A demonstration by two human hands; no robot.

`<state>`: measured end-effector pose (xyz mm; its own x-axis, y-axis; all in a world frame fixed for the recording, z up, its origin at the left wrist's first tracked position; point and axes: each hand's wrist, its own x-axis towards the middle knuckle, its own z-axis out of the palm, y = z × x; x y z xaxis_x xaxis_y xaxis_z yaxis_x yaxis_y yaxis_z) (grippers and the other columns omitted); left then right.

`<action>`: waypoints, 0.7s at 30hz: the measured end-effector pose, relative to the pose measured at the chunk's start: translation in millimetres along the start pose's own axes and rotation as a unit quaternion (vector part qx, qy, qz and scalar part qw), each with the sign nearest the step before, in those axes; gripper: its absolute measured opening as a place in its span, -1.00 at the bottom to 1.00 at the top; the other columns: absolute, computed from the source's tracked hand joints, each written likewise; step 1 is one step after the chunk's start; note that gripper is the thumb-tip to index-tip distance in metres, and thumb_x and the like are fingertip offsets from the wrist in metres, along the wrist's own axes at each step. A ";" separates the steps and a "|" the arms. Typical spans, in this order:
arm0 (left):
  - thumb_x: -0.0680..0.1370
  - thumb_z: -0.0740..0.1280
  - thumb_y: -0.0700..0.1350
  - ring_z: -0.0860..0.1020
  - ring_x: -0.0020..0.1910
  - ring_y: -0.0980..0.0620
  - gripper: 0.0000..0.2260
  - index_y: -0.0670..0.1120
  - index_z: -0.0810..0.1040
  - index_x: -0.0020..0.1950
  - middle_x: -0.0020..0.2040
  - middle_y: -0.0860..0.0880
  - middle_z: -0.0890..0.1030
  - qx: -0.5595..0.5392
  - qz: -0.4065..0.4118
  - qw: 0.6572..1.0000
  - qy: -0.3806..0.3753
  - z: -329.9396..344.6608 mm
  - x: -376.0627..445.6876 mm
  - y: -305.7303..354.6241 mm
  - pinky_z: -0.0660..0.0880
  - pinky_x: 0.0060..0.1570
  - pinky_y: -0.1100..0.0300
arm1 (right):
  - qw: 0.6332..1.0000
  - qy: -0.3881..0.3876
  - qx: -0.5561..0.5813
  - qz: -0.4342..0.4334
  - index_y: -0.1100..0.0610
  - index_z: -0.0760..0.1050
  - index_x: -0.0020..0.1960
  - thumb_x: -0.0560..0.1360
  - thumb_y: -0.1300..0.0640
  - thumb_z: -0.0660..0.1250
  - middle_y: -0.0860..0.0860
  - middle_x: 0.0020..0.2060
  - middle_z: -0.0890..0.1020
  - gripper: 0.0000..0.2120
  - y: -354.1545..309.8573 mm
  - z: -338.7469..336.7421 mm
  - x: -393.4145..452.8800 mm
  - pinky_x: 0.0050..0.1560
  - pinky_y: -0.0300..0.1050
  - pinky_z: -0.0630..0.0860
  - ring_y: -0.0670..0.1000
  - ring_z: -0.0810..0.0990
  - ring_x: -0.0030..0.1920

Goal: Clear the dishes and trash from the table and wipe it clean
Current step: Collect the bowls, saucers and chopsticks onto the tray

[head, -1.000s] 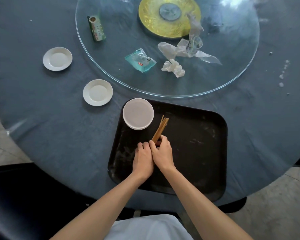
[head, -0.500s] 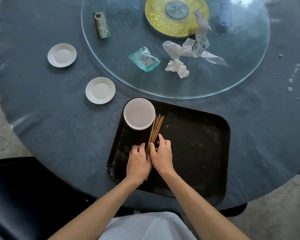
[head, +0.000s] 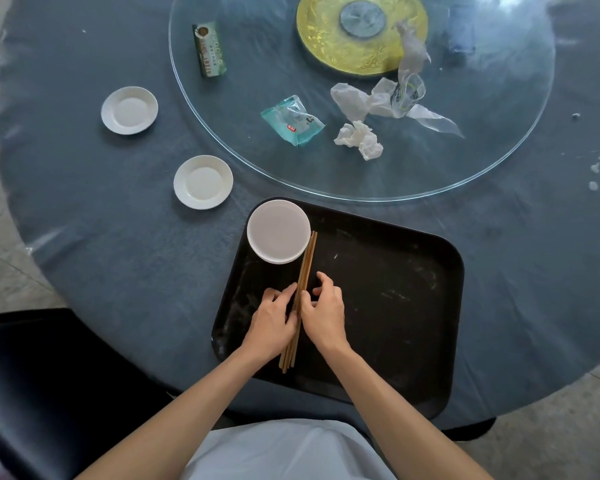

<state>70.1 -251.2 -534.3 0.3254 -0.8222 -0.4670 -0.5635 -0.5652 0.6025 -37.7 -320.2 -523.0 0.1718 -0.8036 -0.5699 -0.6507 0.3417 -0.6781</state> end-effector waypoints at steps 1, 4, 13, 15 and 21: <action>0.65 0.26 -0.04 0.61 -0.04 0.03 -0.51 0.08 0.27 0.59 0.29 -0.04 0.41 0.001 0.003 1.000 -0.004 -1.4 1.1 -0.7 0.61 0.11 0.09 | 1.000 -0.002 -0.001 -0.003 -0.02 0.23 0.60 0.67 0.05 0.29 -0.01 0.23 0.46 -0.46 -0.1 -0.1 0.8 0.17 -0.04 0.63 -0.10 0.62 -0.03; 0.66 0.25 -0.05 0.61 -0.07 0.05 -0.51 0.08 0.26 0.59 0.27 -0.02 0.42 0.012 0.012 1.000 -0.011 -4.4 2.6 -0.7 0.61 0.09 0.13 | 1.000 -0.007 -0.012 -0.009 -0.02 0.24 0.59 0.67 0.03 0.29 -0.03 0.21 0.47 -0.48 0.0 -1.5 3.2 0.19 0.01 0.62 -0.09 0.63 -0.04; 0.66 0.24 -0.03 0.58 0.00 0.09 -0.52 0.07 0.27 0.59 0.26 -0.01 0.44 0.019 0.007 1.000 -0.003 -9.9 2.2 0.4 0.59 0.08 0.19 | 1.000 -0.017 -0.013 -0.021 0.04 0.33 0.53 0.68 0.04 0.28 -0.04 0.14 0.53 -0.56 -0.5 -13.2 6.8 0.04 -0.16 0.63 -0.10 0.63 -0.05; 0.65 0.25 -0.01 0.57 0.02 0.09 -0.55 0.08 0.32 0.56 0.26 0.00 0.45 0.023 0.008 1.000 0.006 -16.6 0.0 -2.3 0.60 0.06 0.16 | 1.000 0.012 -0.004 -0.026 0.05 0.37 0.50 0.69 0.06 0.26 -0.04 0.11 0.55 -0.60 -5.9 -21.5 7.3 0.03 -0.20 0.59 -0.13 0.61 -0.04; 0.54 0.25 0.10 0.59 -0.01 0.09 -0.62 0.01 0.60 0.29 0.04 0.09 0.60 0.089 0.076 0.983 0.140 -77.6 -6.0 -22.1 0.59 -0.11 0.14 | 0.982 0.111 -0.037 -0.146 0.06 0.47 0.44 0.70 0.03 0.22 -0.01 0.23 0.58 -0.66 -51.0 -57.8 32.0 0.27 -0.03 0.52 -0.06 0.55 0.22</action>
<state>139.5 -239.0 -494.6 0.4092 -0.8966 -0.1693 -0.7379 -0.4343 0.5166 -41.8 -391.5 -479.8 0.1986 -0.9514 -0.2353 -0.6511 0.0514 -0.7572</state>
